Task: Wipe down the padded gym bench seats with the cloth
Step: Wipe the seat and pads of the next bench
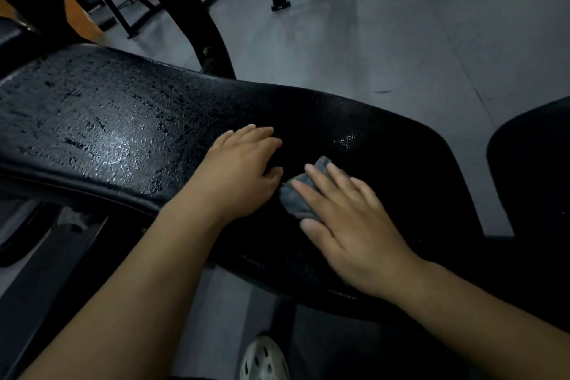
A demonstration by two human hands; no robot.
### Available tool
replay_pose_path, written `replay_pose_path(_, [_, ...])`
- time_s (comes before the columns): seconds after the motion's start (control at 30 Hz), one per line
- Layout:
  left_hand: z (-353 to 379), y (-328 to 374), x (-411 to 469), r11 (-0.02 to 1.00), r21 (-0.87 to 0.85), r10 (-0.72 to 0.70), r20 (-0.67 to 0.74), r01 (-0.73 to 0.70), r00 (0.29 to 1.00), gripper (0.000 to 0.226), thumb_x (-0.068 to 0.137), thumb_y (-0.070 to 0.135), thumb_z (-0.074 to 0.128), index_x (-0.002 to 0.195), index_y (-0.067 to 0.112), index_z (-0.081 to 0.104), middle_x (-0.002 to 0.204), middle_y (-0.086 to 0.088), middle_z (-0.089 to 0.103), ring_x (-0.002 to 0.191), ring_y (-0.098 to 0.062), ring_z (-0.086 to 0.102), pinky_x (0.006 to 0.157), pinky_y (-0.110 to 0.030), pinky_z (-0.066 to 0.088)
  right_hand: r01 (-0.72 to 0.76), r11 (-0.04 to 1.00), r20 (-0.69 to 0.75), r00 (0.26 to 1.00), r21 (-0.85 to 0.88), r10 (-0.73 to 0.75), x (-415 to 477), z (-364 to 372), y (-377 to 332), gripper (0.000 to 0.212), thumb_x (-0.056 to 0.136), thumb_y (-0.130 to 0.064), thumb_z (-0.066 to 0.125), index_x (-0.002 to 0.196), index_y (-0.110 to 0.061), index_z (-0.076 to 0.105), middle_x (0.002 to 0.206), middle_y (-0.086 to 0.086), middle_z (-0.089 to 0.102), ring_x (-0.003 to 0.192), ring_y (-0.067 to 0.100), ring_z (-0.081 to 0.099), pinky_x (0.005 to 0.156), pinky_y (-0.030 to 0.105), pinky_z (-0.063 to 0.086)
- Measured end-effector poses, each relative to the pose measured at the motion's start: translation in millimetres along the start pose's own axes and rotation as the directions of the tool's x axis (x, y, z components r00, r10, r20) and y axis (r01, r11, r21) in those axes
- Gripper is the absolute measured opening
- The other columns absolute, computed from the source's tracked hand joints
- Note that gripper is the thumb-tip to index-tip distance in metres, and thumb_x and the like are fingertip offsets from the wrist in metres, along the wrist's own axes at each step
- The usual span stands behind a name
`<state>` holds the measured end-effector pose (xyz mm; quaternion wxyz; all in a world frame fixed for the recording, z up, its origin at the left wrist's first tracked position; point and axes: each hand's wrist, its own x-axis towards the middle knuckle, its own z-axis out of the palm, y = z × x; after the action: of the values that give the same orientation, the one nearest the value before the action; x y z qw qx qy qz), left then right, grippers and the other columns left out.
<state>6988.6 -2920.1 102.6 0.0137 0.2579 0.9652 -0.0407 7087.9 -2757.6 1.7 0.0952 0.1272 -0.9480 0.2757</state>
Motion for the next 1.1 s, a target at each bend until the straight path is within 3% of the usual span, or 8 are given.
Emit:
replay_pose_path(0.2, [-7.1, 0.0, 0.4, 0.999, -0.004, -0.04, 0.024, 0.04, 0.999, 0.055, 0.098, 0.038, 0.05, 0.151, 0.029, 0.037, 0.162, 0.011, 0.024, 0.152, -0.014, 0.011, 0.123, -0.041, 0.005, 0.283, 0.959, 0.064, 0.957, 0.005, -0.283, -41.7, -2.6, 17.4, 0.054, 0.104, -0.051, 0.027, 0.155, -0.036, 0.028, 0.166, -0.009, 0.019, 0.154, 0.015, 0.011, 0.121, 0.036, 0.011])
replay_pose_path(0.37, [-10.2, -1.1, 8.5, 0.997, -0.02, -0.068, 0.029, 0.069, 0.997, 0.053, 0.098, 0.029, 0.049, 0.15, 0.029, 0.038, 0.161, 0.012, 0.029, 0.151, -0.014, 0.014, 0.122, -0.044, 0.005, -0.108, 0.994, -0.051, 0.993, -0.007, 0.107, 54.8, -0.5, 19.3, 0.075, 0.09, -0.061, 0.011, 0.156, -0.031, 0.029, 0.166, -0.002, 0.021, 0.154, 0.021, 0.012, 0.121, 0.045, 0.016])
replay_pose_path(0.47, [-12.3, -7.8, 6.7, 0.996, -0.03, -0.083, 0.011, 0.083, 0.997, 0.058, 0.093, 0.02, 0.05, 0.15, 0.027, 0.04, 0.16, 0.011, 0.03, 0.151, -0.014, 0.017, 0.123, -0.042, 0.01, 0.084, 0.996, -0.046, 0.995, -0.006, -0.084, 37.6, 5.6, -15.7, 0.069, 0.096, -0.056, 0.017, 0.155, -0.024, 0.033, 0.166, -0.001, 0.02, 0.154, 0.023, 0.01, 0.122, 0.044, 0.012])
replay_pose_path(0.57, [-10.9, -13.5, 6.7, 0.998, -0.034, -0.061, -0.01, 0.061, 0.998, 0.055, 0.094, 0.022, 0.051, 0.149, 0.026, 0.042, 0.16, 0.011, 0.031, 0.151, -0.013, 0.018, 0.123, -0.04, 0.011, 0.29, 0.957, 0.033, 0.956, 0.016, -0.29, -5.7, 2.7, 4.3, 0.055, 0.103, -0.05, 0.024, 0.155, -0.034, 0.029, 0.166, -0.007, 0.018, 0.154, 0.014, 0.008, 0.123, 0.034, 0.006])
replay_pose_path(0.67, [-11.0, -13.2, 10.3, 0.997, -0.032, -0.066, -0.026, 0.065, 0.997, 0.054, 0.096, 0.025, 0.049, 0.149, 0.026, 0.04, 0.16, 0.01, 0.031, 0.151, -0.014, 0.018, 0.124, -0.042, 0.01, 0.135, 0.991, -0.019, 0.991, -0.014, -0.135, 32.6, -5.1, 46.2, 0.06, 0.099, -0.054, 0.024, 0.155, -0.034, 0.029, 0.164, -0.005, 0.025, 0.153, 0.017, 0.016, 0.12, 0.041, 0.019])
replay_pose_path(0.77, [-9.0, -9.8, 9.5, 0.997, -0.024, -0.069, -0.015, 0.068, 0.998, 0.054, 0.096, 0.025, 0.049, 0.149, 0.027, 0.04, 0.161, 0.01, 0.029, 0.151, -0.014, 0.017, 0.123, -0.042, 0.008, -0.103, 0.994, -0.053, 0.993, -0.035, 0.101, 78.3, -0.8, 26.5, 0.077, 0.087, -0.06, 0.008, 0.157, -0.032, 0.026, 0.166, -0.005, 0.02, 0.154, 0.018, 0.011, 0.12, 0.039, 0.012])
replay_pose_path(0.97, [-9.3, -11.9, 8.1, 0.997, -0.041, -0.068, -0.012, 0.067, 0.998, 0.057, 0.095, 0.027, 0.049, 0.151, 0.026, 0.038, 0.161, 0.011, 0.028, 0.151, -0.012, 0.015, 0.123, -0.038, 0.005, 0.234, 0.972, 0.034, 0.971, 0.025, -0.235, 62.8, -8.5, 42.3, 0.062, 0.099, -0.056, 0.021, 0.157, -0.035, 0.026, 0.165, -0.012, 0.016, 0.153, 0.009, 0.006, 0.122, 0.027, 0.005])
replay_pose_path(1.1, [-7.3, -6.8, 11.1, 0.997, -0.009, -0.072, -0.011, 0.072, 0.997, 0.056, 0.097, 0.029, 0.046, 0.151, 0.025, 0.036, 0.162, 0.01, 0.025, 0.152, -0.014, 0.013, 0.124, -0.042, 0.005, -0.133, 0.99, -0.026, 0.991, -0.038, 0.132, 142.5, -7.6, 58.7, 0.057, 0.103, -0.052, 0.026, 0.157, -0.034, 0.023, 0.167, -0.004, 0.015, 0.154, 0.019, 0.009, 0.122, 0.04, 0.013])
